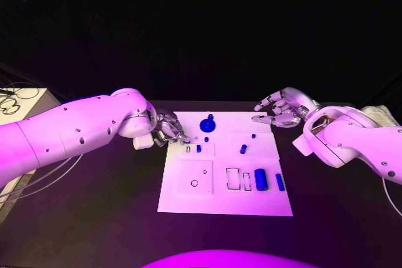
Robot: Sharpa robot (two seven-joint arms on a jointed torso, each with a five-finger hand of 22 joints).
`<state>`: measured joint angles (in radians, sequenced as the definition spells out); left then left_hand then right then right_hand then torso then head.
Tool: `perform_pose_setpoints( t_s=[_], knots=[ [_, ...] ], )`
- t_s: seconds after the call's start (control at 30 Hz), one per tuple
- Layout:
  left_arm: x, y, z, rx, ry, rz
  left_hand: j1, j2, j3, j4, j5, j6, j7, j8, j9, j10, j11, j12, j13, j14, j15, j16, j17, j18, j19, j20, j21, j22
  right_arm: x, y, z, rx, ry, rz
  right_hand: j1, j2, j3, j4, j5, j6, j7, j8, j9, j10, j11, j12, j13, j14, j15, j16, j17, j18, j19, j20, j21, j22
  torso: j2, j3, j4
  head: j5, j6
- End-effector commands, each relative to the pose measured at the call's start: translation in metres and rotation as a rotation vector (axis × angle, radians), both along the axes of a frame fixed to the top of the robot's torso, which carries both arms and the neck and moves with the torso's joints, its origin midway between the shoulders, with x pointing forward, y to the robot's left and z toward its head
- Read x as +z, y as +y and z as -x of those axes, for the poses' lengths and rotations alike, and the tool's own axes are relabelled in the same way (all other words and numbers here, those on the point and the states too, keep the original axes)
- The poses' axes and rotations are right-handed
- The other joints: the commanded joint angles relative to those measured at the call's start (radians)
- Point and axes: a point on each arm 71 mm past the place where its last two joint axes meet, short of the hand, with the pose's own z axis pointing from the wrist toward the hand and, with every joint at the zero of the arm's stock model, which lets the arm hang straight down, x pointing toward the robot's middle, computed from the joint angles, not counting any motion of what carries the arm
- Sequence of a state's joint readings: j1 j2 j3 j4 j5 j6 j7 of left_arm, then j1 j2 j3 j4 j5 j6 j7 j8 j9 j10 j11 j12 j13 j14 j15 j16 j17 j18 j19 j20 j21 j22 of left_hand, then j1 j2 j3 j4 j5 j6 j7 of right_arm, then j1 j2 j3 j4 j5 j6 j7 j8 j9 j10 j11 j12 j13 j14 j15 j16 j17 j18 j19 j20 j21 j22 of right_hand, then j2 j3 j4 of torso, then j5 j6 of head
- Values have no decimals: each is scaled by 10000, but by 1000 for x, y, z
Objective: Assemble the parts on the task board
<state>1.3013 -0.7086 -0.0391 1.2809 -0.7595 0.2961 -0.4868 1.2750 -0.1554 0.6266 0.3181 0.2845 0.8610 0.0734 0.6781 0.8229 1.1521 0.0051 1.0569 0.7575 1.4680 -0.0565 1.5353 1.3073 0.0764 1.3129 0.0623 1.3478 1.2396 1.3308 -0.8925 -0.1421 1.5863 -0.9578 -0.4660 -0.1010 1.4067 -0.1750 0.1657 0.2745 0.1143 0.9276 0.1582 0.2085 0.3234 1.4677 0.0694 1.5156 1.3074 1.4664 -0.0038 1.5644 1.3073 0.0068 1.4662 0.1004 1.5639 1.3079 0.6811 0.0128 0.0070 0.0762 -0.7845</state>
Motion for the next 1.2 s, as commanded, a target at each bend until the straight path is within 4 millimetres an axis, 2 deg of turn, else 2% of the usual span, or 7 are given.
perform_pose_setpoints(
  t_s=[0.03,0.27,0.47,0.6,0.87,1.2],
  knots=[
    [-1,-6,2,-1027,1134,-184,-43,266,1332,-1372,-57,-85,28,88,34,-83,-16,94,60,758,84,28,2107,76,3,14,55,90,0,2,1,202,21,30,6,29,17,49,37,-21,-32,66,-13,502,42,-9,2153,1024,45,32,2557,-45,1003,38,-20,2574,-1,14,-1,14,-31],
    [5,-17,-11,-1098,215,-1354,-1442,386,2526,-2599,-92,-71,3,342,301,13,-26,401,147,854,62,155,2282,18,215,5,282,404,0,4,1,233,22,22,27,25,22,36,38,-21,-33,68,-13,505,39,-6,2155,1022,44,30,2552,-47,1007,38,-13,2578,-8,3,21,9,-65],
    [8,-27,-16,-1274,-617,-2158,-2137,321,3177,-3276,61,77,-62,462,405,262,-95,596,234,982,6,301,2536,-45,438,-47,491,685,0,5,1,248,20,17,27,25,22,36,38,-21,-33,68,-13,505,39,-6,2155,1022,44,30,2552,-47,1007,38,-13,2578,-15,-2,13,25,-62],
    [8,-32,-16,-1460,-962,-2636,-2416,285,3401,-3542,269,183,-101,499,432,427,-136,694,300,1028,-30,355,2635,-66,518,-82,564,780,0,5,1,249,19,15,42,24,26,27,39,-20,-34,71,-13,511,38,0,2160,1023,44,31,2555,-47,1007,37,-11,2579,-19,4,24,32,-77],
    [7,-39,-13,-1731,-1397,-3150,-2775,249,3575,-3850,770,344,-172,543,464,674,-208,841,426,1028,-98,355,2635,-93,628,-146,649,897,0,5,1,248,10,11,42,24,26,27,39,-20,-34,71,-13,511,38,0,2160,1023,44,31,2555,-47,1007,37,-11,2579,-16,-11,27,68,-80],
    [-2,-48,-6,-2144,-1393,-3431,-2807,219,3576,-3909,853,377,-188,546,466,725,-223,869,456,1028,-111,355,2635,-100,653,-158,669,924,0,6,1,279,4,4,42,24,26,27,39,-20,-34,71,-13,511,38,0,2160,1023,44,31,2555,-47,1007,37,-11,2579,4,-18,20,108,-109]
  ],
)
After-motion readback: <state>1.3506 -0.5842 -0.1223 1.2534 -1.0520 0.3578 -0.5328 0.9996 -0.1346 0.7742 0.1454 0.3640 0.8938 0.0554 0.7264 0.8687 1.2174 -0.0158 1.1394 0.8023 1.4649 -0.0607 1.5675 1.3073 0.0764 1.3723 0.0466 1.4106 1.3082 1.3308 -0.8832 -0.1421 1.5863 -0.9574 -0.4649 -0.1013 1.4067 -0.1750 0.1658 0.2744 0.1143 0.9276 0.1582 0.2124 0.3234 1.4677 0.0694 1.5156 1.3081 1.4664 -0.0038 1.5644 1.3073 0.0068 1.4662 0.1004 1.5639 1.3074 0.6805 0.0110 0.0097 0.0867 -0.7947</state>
